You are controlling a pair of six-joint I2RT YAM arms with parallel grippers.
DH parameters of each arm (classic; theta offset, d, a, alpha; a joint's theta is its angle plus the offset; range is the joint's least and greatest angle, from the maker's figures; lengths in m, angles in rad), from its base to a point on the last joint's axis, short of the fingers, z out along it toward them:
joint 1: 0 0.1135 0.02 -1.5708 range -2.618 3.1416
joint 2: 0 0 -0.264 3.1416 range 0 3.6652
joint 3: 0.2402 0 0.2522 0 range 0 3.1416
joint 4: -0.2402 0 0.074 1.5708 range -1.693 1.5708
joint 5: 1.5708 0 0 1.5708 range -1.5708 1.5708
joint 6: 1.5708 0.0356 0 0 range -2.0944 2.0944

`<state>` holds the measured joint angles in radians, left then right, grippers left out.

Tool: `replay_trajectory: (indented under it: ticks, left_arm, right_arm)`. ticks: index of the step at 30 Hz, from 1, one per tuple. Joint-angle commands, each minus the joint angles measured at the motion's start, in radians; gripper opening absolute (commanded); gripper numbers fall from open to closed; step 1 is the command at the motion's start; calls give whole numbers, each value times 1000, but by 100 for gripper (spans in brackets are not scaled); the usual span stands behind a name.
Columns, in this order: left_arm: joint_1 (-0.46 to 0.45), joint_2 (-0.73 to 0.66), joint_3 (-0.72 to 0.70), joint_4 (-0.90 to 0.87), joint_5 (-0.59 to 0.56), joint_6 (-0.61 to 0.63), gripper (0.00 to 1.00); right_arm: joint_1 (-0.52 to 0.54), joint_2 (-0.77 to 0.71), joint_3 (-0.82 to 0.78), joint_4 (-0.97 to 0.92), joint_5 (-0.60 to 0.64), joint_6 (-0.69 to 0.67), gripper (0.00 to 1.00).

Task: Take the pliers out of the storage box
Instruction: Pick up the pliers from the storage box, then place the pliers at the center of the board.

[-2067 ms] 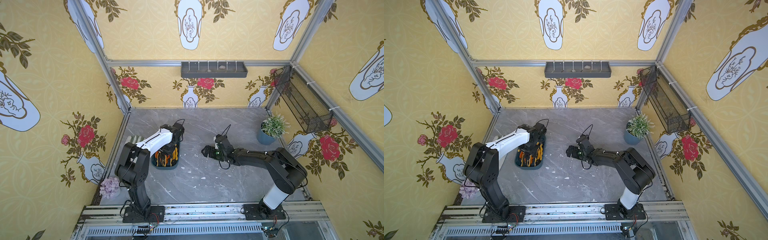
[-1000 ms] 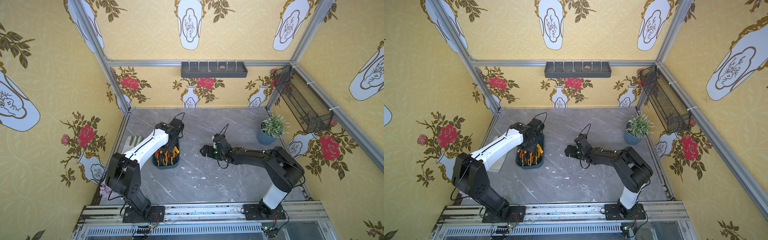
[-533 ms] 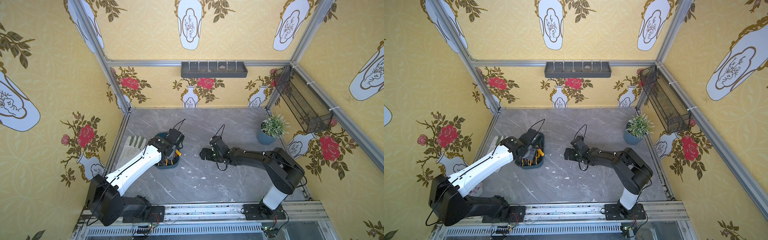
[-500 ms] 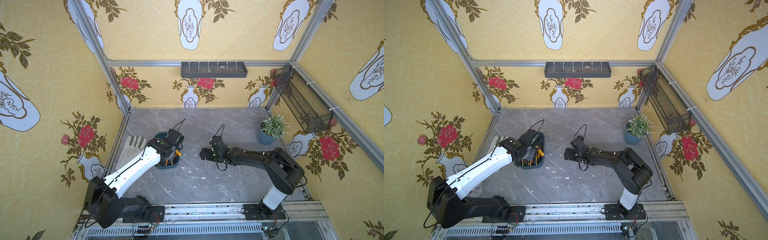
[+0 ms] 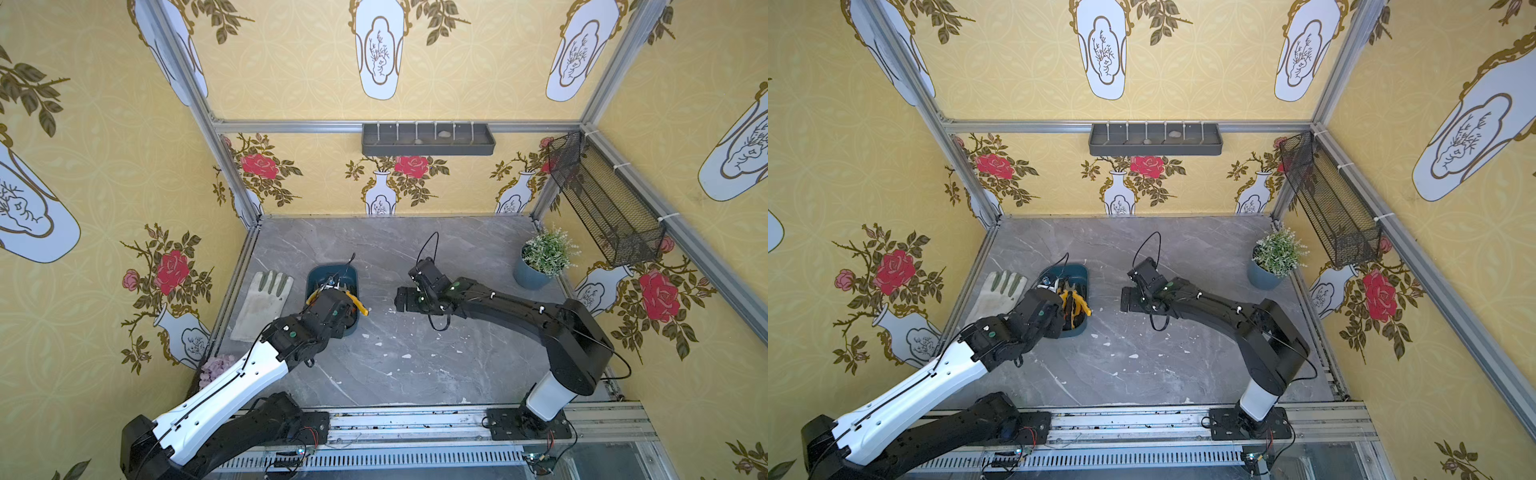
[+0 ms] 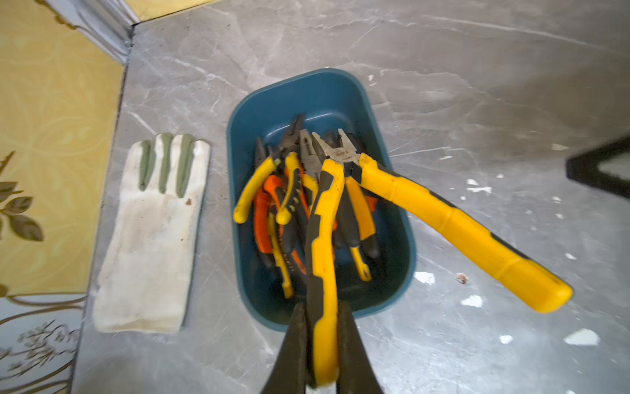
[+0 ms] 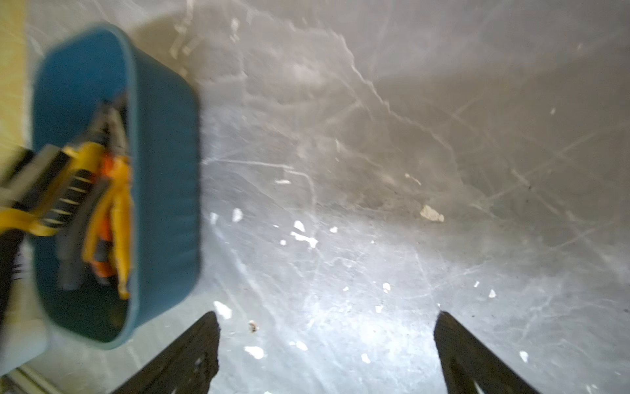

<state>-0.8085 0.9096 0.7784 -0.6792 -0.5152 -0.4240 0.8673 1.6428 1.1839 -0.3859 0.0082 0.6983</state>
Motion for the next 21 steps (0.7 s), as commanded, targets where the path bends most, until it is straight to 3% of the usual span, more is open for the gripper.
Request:
replay_trajectory:
  ticks: [1,6,13,21]
  left_arm:
    - [-96,-53,-52,215,-80,55,0]
    - [-248,-96,-104,378,-250,201,0]
    - [-466,84,-61,544,-571,441,0]
    - [-505,184,-45,664,-610,514,0]
  right_arm:
    - [-2,-17,154,-183,23,-48,97]
    - [1,47,450,-450,38,-33,98]
    - [10,48,537,-465,-92,77,97]
    - [9,73,545,-479,-85,88,97]
